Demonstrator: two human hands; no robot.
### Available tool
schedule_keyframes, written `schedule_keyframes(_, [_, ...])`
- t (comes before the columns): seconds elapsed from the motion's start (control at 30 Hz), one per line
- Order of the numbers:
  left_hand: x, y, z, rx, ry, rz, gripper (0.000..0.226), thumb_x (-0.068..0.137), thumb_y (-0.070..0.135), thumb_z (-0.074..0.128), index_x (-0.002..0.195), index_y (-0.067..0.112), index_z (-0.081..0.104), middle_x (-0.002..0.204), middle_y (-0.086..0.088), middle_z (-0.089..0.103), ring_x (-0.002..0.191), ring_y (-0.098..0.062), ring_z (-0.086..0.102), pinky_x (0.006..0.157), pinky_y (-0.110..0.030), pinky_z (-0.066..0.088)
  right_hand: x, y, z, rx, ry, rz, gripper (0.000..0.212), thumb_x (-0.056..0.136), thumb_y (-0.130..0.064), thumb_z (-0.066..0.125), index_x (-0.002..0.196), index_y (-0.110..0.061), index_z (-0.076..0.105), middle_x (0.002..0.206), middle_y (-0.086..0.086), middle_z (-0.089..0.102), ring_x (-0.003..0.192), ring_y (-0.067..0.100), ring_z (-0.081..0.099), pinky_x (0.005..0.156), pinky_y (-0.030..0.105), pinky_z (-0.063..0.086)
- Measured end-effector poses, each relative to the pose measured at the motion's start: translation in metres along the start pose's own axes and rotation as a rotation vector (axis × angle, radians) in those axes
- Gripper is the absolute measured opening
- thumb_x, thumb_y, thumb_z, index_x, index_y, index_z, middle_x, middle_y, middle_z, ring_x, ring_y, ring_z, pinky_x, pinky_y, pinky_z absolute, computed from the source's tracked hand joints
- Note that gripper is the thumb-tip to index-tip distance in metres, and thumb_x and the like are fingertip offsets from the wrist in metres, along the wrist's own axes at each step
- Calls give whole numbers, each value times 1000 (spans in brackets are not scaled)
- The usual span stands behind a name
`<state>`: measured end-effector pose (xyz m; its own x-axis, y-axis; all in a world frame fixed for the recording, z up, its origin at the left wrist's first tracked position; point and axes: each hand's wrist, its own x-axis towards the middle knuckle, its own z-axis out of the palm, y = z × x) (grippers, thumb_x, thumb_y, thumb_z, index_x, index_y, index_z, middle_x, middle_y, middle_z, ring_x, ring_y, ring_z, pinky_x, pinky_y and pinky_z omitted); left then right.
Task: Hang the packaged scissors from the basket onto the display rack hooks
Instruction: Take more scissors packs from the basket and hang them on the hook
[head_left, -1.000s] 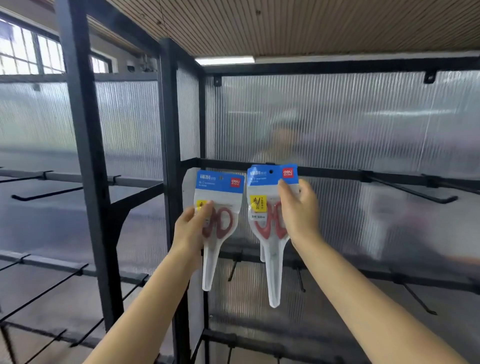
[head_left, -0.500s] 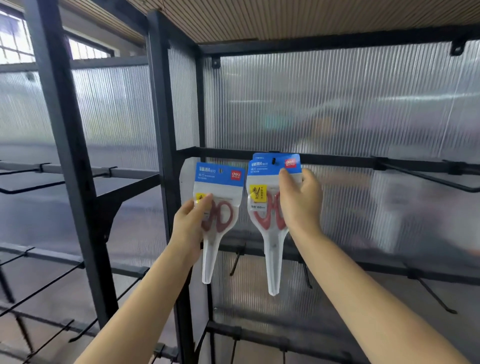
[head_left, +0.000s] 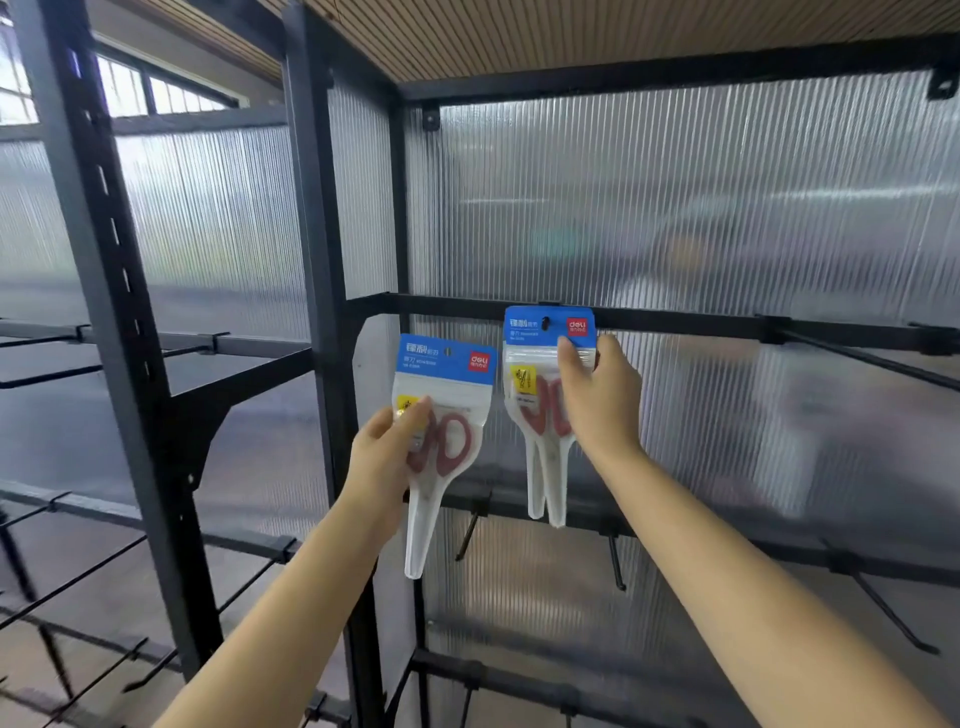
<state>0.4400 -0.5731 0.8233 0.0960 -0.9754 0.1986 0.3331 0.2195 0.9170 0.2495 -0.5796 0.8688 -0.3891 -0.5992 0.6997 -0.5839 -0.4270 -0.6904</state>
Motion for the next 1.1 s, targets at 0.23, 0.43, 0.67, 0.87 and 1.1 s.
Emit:
schedule_keyframes(0.23, [-6,-5,9,17,-11,-46,14,89,28,61,96,16,62,92,-5,68,88,-21,64,77,-36,52,12,11,0,-41,-65,37,32,93,-40,52,96,-8,53,86,1,62,78,20,63,67,39,54])
schedule_keyframes(0.43, [-21,-10,21,20,-107,-46,12,89,24,60,91,12,61,83,-4,70,72,-15,68,61,-28,53,6,-9,-31,80,31,-226,17,90,-23,61,97,-8,56,90,-1,57,77,1,52,67,4,37])
schedule_keyframes(0.67, [-39,-21,44,54,-208,-33,17,83,27,64,90,11,63,88,-9,69,86,-24,66,82,-41,54,-21,-21,-62,-77,-659,-137,3,89,-30,61,89,-29,58,79,-15,61,67,-10,56,56,6,40])
schedule_keyframes(0.87, [-41,-23,44,62,-285,1,41,71,41,75,91,9,61,91,-10,68,86,-26,66,80,-42,54,-9,-24,-70,-13,-574,-132,21,87,-17,64,74,-31,56,85,-1,67,80,21,64,77,47,53])
schedule_keyframes(1.1, [-48,-18,47,41,-356,25,15,77,20,68,86,9,64,92,-12,73,92,-30,69,88,-46,54,6,-44,-69,29,-445,-196,12,86,-20,65,80,-28,60,76,-4,63,62,7,50,62,18,41])
